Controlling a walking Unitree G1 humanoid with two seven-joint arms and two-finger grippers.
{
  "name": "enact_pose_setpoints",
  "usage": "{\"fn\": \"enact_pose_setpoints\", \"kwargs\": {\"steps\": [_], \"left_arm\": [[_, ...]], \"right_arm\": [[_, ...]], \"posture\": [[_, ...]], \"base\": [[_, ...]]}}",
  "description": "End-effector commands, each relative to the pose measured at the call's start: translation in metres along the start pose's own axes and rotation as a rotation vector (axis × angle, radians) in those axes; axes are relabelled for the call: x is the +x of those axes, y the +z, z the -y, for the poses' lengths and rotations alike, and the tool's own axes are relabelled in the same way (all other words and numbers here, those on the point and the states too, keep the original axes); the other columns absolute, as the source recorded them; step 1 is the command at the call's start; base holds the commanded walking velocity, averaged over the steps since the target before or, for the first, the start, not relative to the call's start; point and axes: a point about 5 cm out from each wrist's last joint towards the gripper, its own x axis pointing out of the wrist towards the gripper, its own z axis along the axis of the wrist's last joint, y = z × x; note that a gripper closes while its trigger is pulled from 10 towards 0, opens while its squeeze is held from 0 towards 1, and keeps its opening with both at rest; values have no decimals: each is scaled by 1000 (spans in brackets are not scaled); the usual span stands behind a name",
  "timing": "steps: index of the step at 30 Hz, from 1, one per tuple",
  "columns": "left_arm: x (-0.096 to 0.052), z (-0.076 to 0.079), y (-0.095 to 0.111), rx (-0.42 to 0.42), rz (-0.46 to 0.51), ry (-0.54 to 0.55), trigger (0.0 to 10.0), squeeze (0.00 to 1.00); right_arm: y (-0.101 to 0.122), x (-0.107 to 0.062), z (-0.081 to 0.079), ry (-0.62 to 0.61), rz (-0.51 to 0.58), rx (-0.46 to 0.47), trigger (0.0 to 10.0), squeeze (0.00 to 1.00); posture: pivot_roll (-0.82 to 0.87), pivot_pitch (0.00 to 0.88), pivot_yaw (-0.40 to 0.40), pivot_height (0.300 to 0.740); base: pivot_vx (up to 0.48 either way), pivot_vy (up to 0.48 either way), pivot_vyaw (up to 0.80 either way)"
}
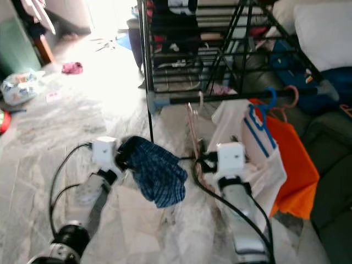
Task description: Hang hanger
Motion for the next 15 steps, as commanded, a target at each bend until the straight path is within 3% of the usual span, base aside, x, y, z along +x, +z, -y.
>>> {"fn": "enact_pose_setpoints", "kwargs": {"steps": [1, 15], "left_arm": [[3, 8, 0, 3, -7, -28, 10000, 0], [-2, 12, -8, 4, -44, -60, 10000, 0]], "right_arm": [[0, -3, 9, -41, -2, -9, 10000, 0], [-6, -5, 12, -57, -31, -24, 10000, 0]], "posture": [[-43, 127, 4, 740], [-33, 140, 4, 740]], "base": [[0, 0, 0], [0, 0, 0]]}}
